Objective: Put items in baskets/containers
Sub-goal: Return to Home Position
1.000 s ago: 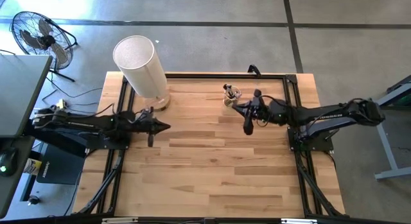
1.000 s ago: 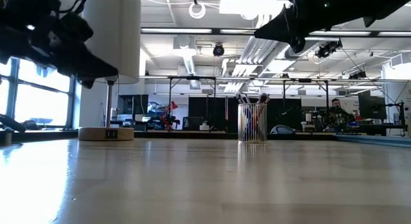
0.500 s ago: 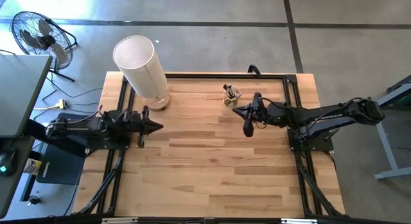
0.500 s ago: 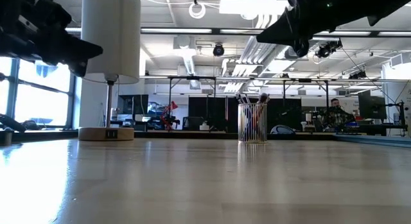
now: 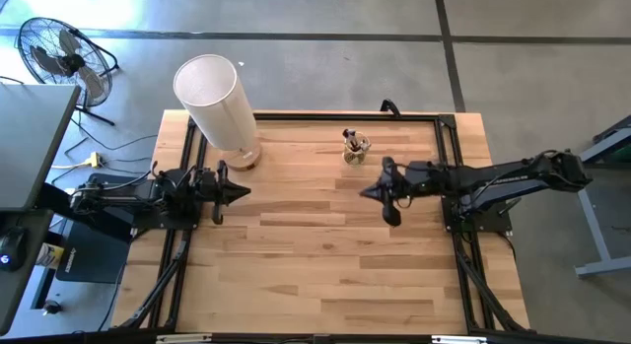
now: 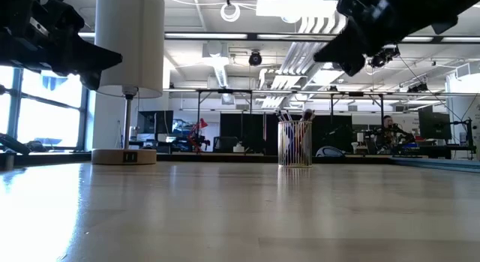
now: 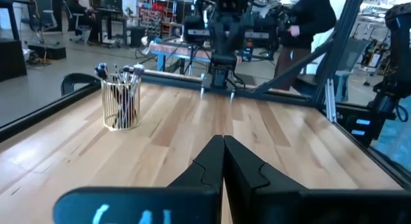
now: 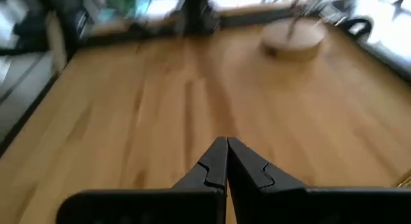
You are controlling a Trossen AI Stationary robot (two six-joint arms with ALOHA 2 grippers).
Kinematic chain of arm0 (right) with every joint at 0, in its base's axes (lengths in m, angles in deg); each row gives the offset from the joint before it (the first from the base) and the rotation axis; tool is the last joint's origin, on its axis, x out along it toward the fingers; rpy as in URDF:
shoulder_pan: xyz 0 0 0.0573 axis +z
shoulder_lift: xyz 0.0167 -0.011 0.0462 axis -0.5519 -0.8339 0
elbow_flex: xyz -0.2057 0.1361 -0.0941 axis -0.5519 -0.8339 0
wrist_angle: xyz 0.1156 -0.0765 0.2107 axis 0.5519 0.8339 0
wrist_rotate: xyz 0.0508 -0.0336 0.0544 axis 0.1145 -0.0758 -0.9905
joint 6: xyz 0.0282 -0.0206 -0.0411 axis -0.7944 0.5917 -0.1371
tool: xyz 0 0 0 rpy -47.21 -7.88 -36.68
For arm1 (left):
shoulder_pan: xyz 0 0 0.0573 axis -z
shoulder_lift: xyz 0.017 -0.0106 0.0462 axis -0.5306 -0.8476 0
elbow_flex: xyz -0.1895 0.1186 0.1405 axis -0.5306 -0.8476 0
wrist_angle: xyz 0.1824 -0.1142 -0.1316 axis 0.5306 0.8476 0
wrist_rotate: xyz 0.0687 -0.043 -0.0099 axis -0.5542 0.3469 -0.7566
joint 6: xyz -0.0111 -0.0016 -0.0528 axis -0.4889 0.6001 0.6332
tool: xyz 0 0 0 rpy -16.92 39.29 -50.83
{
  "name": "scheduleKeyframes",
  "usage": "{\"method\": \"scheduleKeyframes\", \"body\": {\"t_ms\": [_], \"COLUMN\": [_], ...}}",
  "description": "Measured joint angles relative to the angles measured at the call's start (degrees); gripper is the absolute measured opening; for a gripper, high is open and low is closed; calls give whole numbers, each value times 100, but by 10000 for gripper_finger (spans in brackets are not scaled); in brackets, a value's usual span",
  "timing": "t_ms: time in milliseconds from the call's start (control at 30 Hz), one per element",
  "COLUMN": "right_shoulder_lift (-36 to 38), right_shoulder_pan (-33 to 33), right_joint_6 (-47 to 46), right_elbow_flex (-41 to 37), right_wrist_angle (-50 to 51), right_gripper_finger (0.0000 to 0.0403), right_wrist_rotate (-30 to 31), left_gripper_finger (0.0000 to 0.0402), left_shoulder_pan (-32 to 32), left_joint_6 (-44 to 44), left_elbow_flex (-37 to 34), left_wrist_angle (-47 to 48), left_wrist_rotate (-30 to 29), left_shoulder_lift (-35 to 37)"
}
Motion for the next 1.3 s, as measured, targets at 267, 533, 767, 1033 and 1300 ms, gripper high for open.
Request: {"method": "scheduleKeyframes", "body": {"t_ms": [267,533,767,1033,1300], "right_shoulder_lift": [512,1868,3315,4907,5791], "right_shoulder_pan": [304,429,426,422,418], "right_joint_6": [241,105,87,273,492], "right_elbow_flex": [-861,-2125,-2657,-2717,-2926], "right_wrist_angle": [-234,-909,-746,-26,555], "right_gripper_finger": [0,0,0,0,0], "right_wrist_rotate": [-359,-377,-379,-369,-171], "left_gripper_finger": [0,1,1,1,1], "left_shoulder_pan": [0,0,0,0,0], "left_joint_6": [2,2,2,4,4], "left_elbow_flex": [-4,-4,-7,-7,-9], "left_wrist_angle": [1,2,4,4,6], "left_wrist_rotate": [0,2,4,4,15], "left_shoulder_lift": [0,1,1,1,1]}}
